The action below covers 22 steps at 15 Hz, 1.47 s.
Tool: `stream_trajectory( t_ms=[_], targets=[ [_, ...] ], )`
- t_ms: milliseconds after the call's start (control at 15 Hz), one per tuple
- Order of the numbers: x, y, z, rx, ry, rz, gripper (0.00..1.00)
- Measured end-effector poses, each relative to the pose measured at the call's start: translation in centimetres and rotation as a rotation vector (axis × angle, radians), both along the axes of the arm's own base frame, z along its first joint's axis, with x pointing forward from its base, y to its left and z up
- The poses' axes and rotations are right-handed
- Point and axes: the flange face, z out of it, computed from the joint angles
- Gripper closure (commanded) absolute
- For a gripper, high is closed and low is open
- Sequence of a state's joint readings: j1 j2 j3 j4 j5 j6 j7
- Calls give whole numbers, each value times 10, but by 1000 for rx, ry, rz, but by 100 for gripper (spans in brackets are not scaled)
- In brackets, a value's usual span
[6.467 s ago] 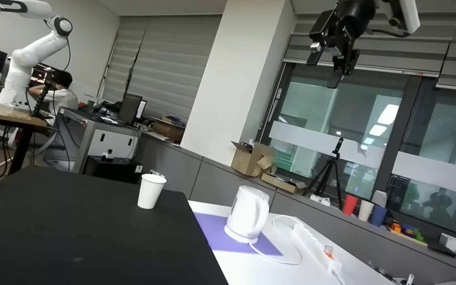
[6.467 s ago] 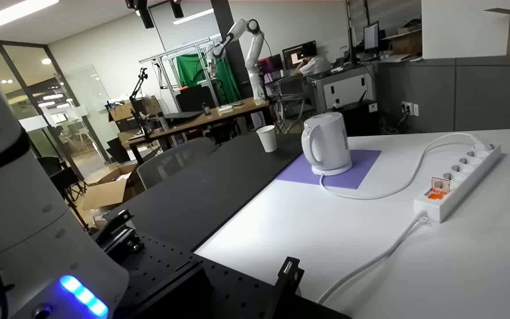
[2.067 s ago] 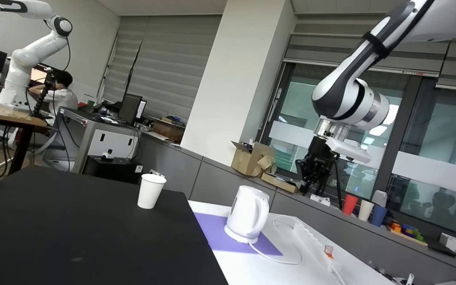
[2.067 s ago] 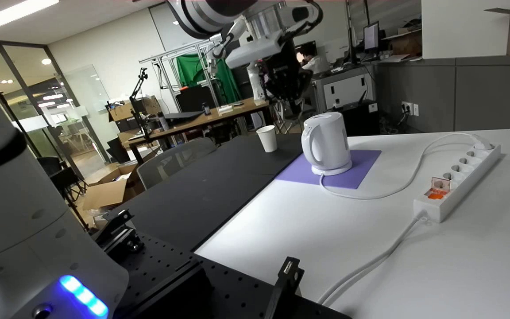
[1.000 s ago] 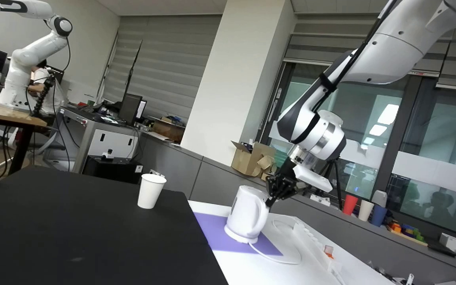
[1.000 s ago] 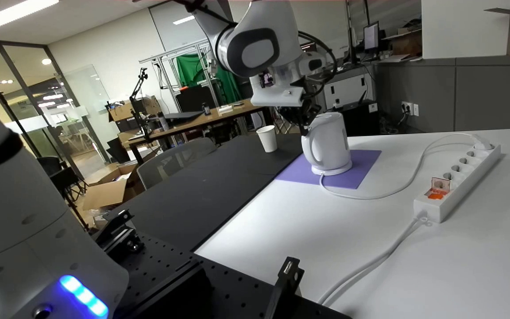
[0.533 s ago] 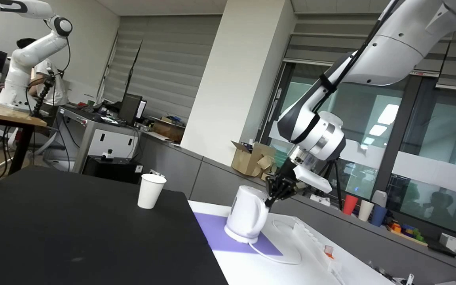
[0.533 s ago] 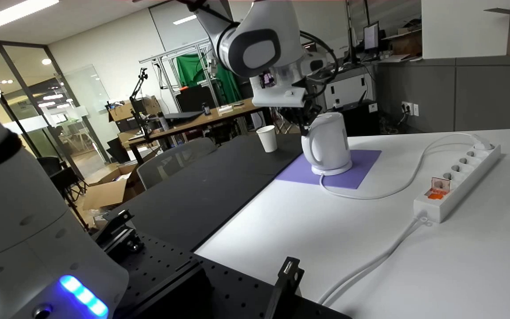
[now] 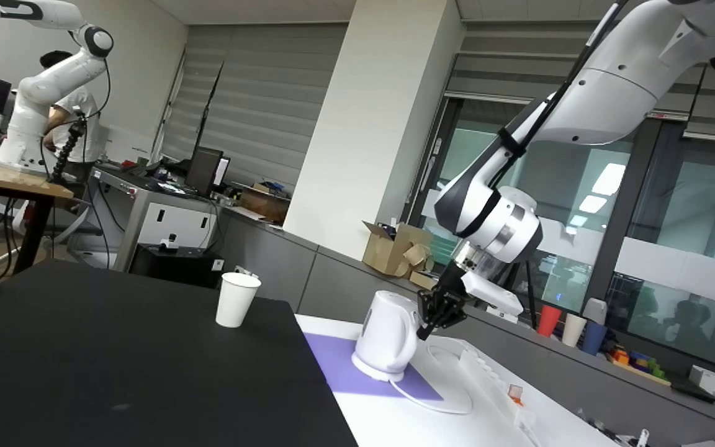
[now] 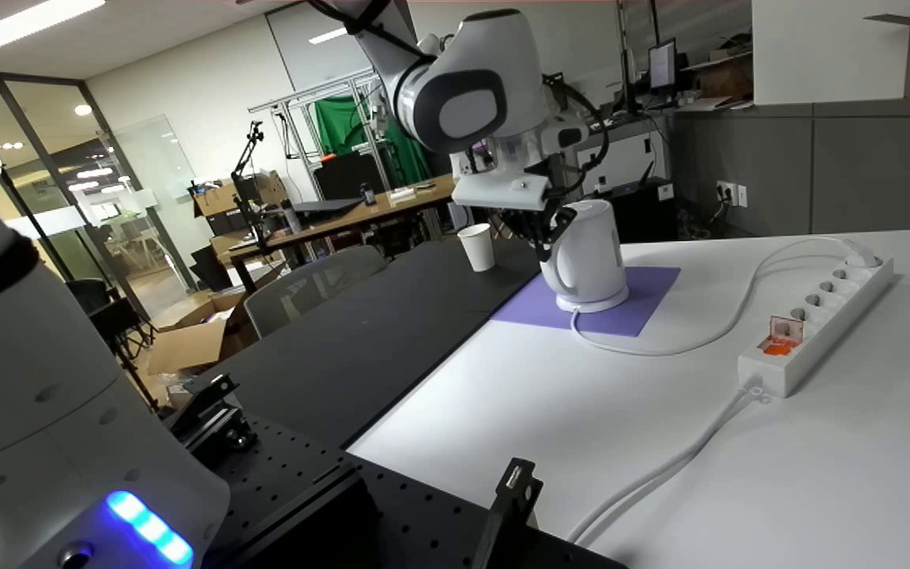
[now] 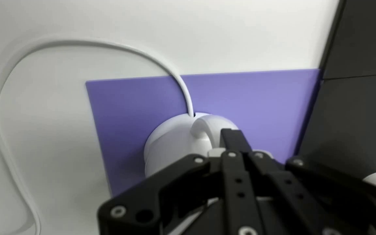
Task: Turn off the electric kettle
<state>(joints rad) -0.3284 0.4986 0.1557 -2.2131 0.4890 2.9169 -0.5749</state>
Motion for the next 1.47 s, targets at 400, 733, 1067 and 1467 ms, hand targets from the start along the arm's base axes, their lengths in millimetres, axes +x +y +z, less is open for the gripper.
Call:
stream_trajectory(
  t_ms=[400, 733, 1067, 1467],
  targets=[
    [3, 5, -8, 26, 111, 67, 100],
    [11, 5, 25, 71, 227, 132, 100],
    [16, 4, 62, 55, 232, 160, 100],
    [24, 5, 77, -8, 170, 143, 100]
  ],
)
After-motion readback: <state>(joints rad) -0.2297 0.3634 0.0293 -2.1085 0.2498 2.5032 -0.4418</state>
